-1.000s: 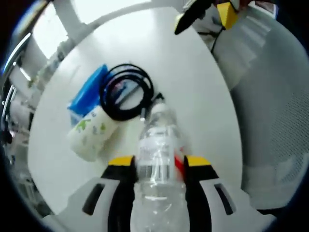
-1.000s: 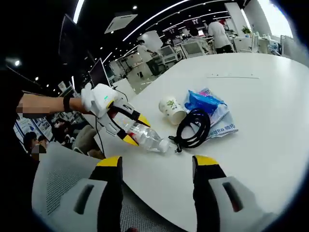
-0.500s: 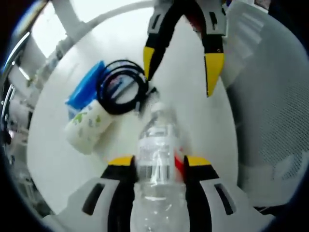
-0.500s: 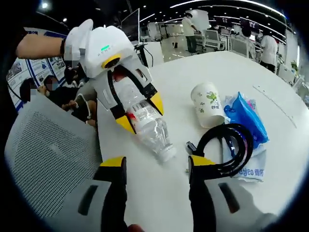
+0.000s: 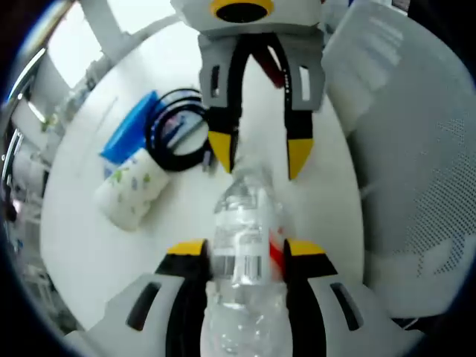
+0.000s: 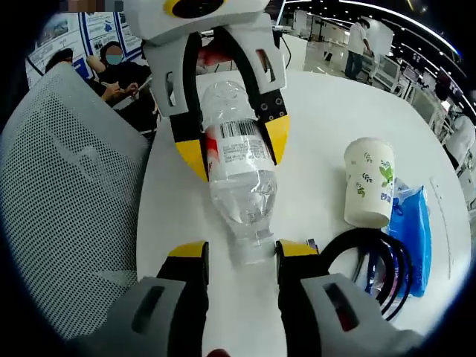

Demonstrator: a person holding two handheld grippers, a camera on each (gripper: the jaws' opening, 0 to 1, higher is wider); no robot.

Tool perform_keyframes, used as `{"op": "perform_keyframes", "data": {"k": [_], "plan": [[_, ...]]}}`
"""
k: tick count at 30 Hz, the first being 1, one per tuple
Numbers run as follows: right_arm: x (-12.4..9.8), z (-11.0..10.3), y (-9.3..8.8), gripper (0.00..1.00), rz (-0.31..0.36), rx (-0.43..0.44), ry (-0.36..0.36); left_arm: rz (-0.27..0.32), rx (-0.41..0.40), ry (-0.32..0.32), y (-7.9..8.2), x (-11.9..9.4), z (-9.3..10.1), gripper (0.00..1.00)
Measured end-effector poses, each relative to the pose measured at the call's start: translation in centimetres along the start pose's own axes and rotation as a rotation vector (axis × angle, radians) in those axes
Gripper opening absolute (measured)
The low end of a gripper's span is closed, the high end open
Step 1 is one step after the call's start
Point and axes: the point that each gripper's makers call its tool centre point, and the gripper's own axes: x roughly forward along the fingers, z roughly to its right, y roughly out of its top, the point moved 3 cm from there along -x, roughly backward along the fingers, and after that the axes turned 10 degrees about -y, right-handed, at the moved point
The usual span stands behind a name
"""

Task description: Arrange the tabletop items into an orderly group along one side of the table until the central work area is clear of visible clutter.

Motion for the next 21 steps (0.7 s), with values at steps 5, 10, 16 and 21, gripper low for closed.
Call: {"op": "perform_keyframes", "data": {"k": [5,10,16,21], "plan": [[0.3,0.7,-0.3,0.21,-0.010,-0.013,-0.019,-0.005,-0.007,-0.014,-0.4,0.5,0.5,0.37],[0.0,0.3,-0.2,0.20,0.001,-0.056,0.008,-0.006,-0.004,-0.013,-0.3,0.4,0.5,0.37],[-1.3,0.2,0.4,0.20,0.010,-0.084,0.004,0.005,-0.011,-0.009,-0.3,0.3,0.9,0.37],[-3.5,1.0,1.9,0.20,0.042,-0.124,-0.031,0.039,-0.027,0.028,-0.3,-0.4,0.4,0.37]]}}
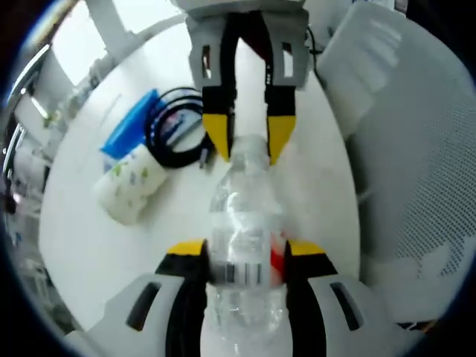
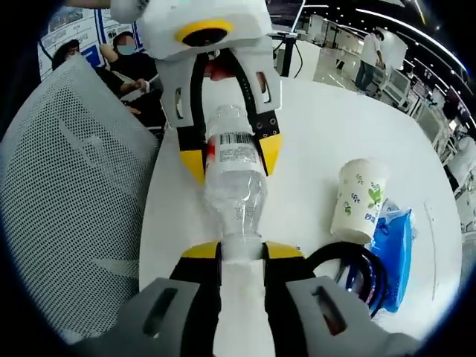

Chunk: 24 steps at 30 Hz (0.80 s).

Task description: Arrange the tabletop items into an orderly group along one side of the table until the central work area is clear of visible clutter.

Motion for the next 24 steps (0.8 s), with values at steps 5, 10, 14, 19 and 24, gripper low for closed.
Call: {"op": "perform_keyframes", "data": {"k": [5,10,14,19,24], "plan": [[-2.1,0.9,2.0,0.20,0.024,-0.065,-0.024,0.048,-0.007,0.040,0.5,-0.6,-0.4,0.37],[-4.0,1.8,3.9,0.20,0.024,-0.151,-0.063,0.101,-0.030,0.078,1.1,-1.5,-1.0,0.37],[-5.3,2.5,5.5,0.20,0.042,-0.175,-0.069,0.155,-0.058,0.105,1.7,-2.2,-1.3,0.37],[-6.1,3.1,7.2,0.20,0.069,-0.199,-0.071,0.213,-0.095,0.139,2.1,-2.6,-1.7,0.37],[-6.2,3.1,9.2,0.20,0.096,-0.225,-0.070,0.253,-0.134,0.160,1.8,-3.2,-1.7,0.37]]}}
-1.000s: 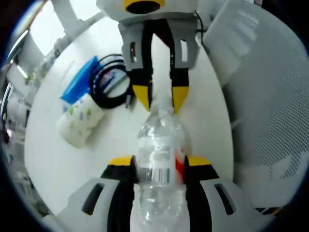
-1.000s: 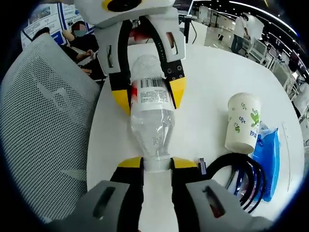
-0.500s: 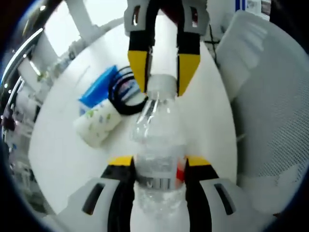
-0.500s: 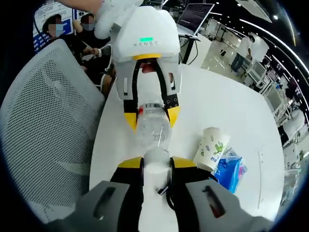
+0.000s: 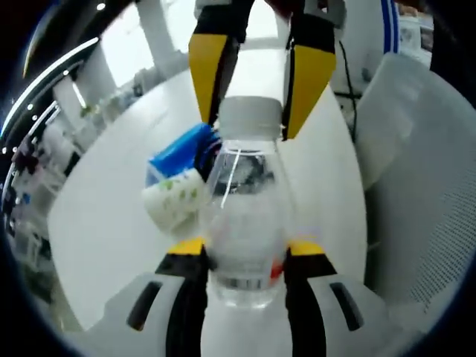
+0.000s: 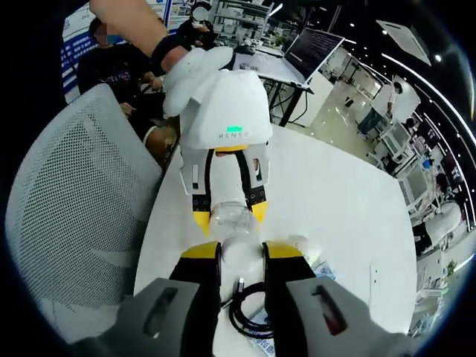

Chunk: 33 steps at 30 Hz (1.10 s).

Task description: Arrange the tabletop items into an orderly group along one side of the table until the central work area is clear of visible clutter.

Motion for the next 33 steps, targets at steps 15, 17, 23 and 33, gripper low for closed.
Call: {"op": "perform_keyframes", "data": {"k": [15,17,23,33], "plan": [[2.9,0.0,5.1,0.20,0.090,-0.022,0.017,0.081,-0.152,0.044,-2.0,-1.3,-0.1,0.37],[3.2,-0.1,5.4,0.20,0.097,-0.018,0.019,0.086,-0.164,0.048,-2.3,-1.4,-0.1,0.37],[3.8,0.0,6.0,0.20,0.111,-0.007,0.017,0.127,-0.207,0.069,-2.7,-1.6,-0.1,0.37],[4.1,0.2,5.7,0.21,0.104,0.028,0.017,0.159,-0.229,0.086,-2.4,-1.5,-0.1,0.38]]}}
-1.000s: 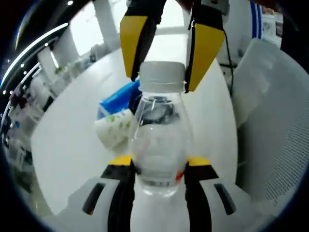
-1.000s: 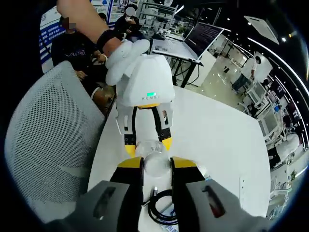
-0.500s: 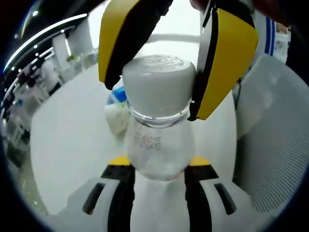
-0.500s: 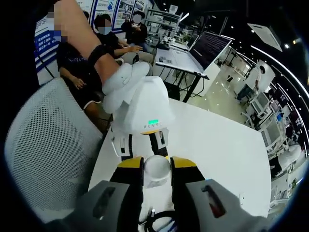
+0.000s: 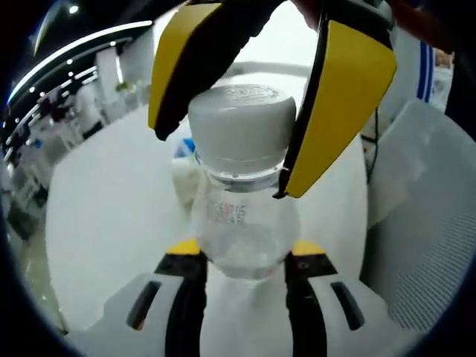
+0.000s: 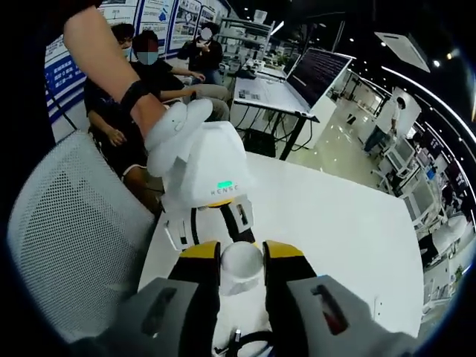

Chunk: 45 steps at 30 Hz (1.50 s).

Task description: Arrange the tabletop items into an orderly group along one side of the table until the central work area is clear of visible clutter.

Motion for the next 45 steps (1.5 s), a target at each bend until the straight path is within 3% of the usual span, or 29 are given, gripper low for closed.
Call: {"op": "perform_keyframes", "data": {"k": [8,13,16,20,24,30,34,38,45], "plan": [[0.0,-0.1,-0.6,0.22,-0.023,0.018,-0.003,0.002,0.007,0.010,0.2,0.2,0.1,0.38],[0.0,0.0,-1.1,0.23,-0.023,0.074,-0.006,0.015,-0.020,0.027,0.1,0.1,0.1,0.39],[-0.3,0.0,-1.1,0.26,0.014,0.204,-0.006,0.023,-0.045,0.036,0.1,0.2,0.2,0.44],[-1.0,1.0,-1.4,0.29,0.069,0.358,-0.039,0.089,-0.136,0.065,0.4,0.4,0.3,0.49],[-1.9,1.9,-2.2,0.41,0.089,0.438,-0.080,0.134,-0.224,0.095,0.6,0.6,0.3,0.53],[-4.0,2.5,-4.2,0.51,0.086,0.531,-0.137,0.196,-0.349,0.193,1.3,0.6,-0.6,0.70],[-6.2,2.3,-6.6,0.53,0.096,0.626,-0.189,0.188,-0.387,0.241,1.4,0.7,-1.2,0.78],[-8.3,1.4,-9.3,0.65,0.083,0.678,-0.232,0.191,-0.436,0.266,1.7,1.0,-1.4,0.91],[-11.0,-0.3,-13.5,0.71,0.054,0.774,-0.296,0.197,-0.452,0.311,2.6,1.6,-1.3,0.92]]}}
